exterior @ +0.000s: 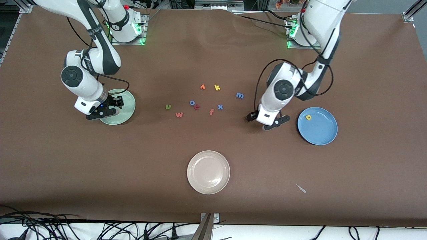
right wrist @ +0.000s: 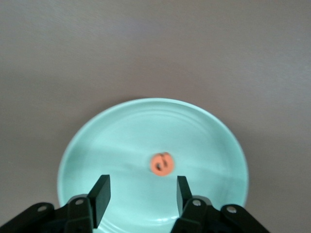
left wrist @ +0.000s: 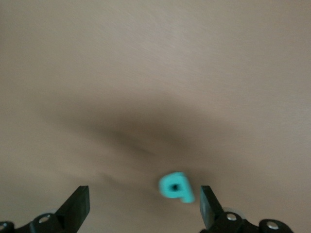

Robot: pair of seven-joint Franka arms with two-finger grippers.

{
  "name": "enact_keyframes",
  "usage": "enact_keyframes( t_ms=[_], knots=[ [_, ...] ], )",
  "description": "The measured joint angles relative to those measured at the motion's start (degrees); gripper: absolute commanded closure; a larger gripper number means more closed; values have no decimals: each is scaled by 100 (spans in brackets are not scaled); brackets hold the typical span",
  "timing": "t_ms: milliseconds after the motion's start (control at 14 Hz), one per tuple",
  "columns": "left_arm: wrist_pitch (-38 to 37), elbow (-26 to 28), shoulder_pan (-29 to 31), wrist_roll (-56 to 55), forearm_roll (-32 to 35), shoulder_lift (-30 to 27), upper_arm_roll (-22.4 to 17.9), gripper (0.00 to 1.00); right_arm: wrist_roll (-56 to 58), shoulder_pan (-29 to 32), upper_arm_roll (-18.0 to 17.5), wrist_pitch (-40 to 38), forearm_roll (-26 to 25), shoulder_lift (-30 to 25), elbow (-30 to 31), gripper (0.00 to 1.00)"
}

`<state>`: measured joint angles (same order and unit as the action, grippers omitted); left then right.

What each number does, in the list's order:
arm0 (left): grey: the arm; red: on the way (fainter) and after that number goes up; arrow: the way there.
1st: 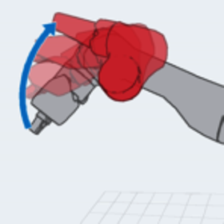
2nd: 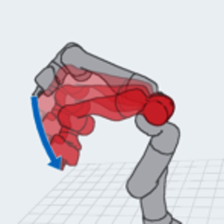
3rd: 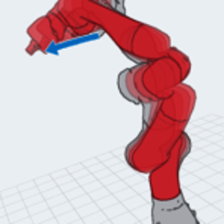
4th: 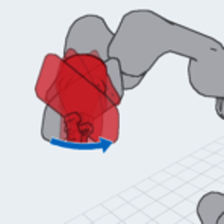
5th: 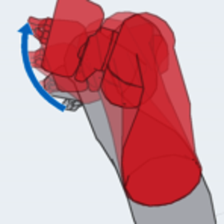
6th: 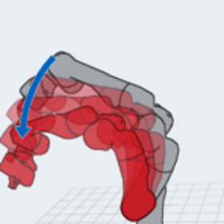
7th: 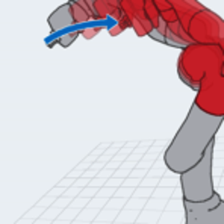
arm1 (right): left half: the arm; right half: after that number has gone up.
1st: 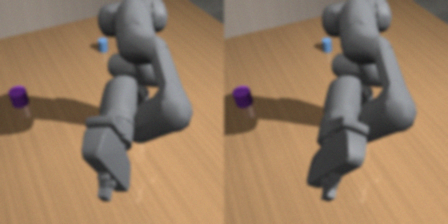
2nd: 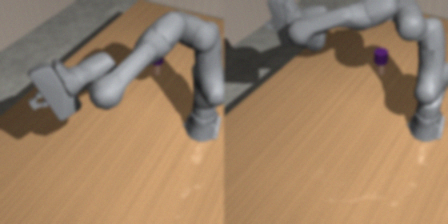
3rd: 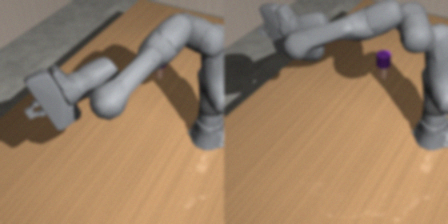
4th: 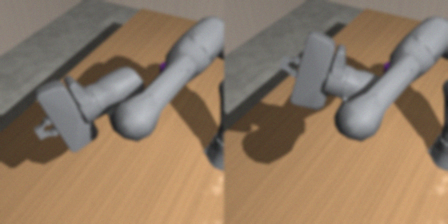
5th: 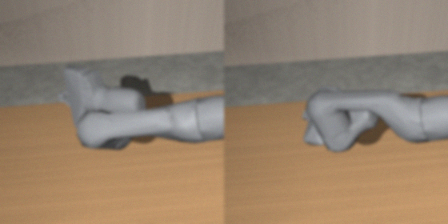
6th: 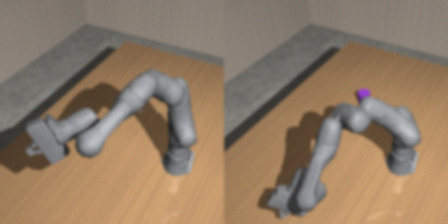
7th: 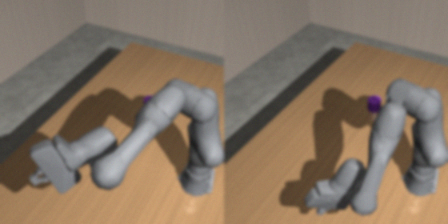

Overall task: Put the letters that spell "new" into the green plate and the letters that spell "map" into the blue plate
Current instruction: 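Grasp teal a with the left gripper while the right gripper grasps green n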

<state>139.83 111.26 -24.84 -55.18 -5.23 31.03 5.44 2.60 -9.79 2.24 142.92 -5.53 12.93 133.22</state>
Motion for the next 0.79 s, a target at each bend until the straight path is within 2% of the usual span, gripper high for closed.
enact_keyframes(
  t_ms=[143,429,500,714,786],
  knots=[
    [3,-318,-179,-546,0,309,-2,1,-727,-10,-414,16,0,-9,0,25],
    [7,-465,-225,-781,0,574,-19,13,-2407,-53,-1229,211,0,14,1,25],
    [7,-466,-225,-785,0,600,-23,22,-2746,-62,-1380,311,0,45,7,25],
    [23,-517,-226,-807,0,611,-23,64,-3547,-89,-1679,729,0,298,21,25],
    [19,-533,-226,-814,0,600,-24,73,-3726,-98,-1728,837,0,398,21,25]
  ],
)
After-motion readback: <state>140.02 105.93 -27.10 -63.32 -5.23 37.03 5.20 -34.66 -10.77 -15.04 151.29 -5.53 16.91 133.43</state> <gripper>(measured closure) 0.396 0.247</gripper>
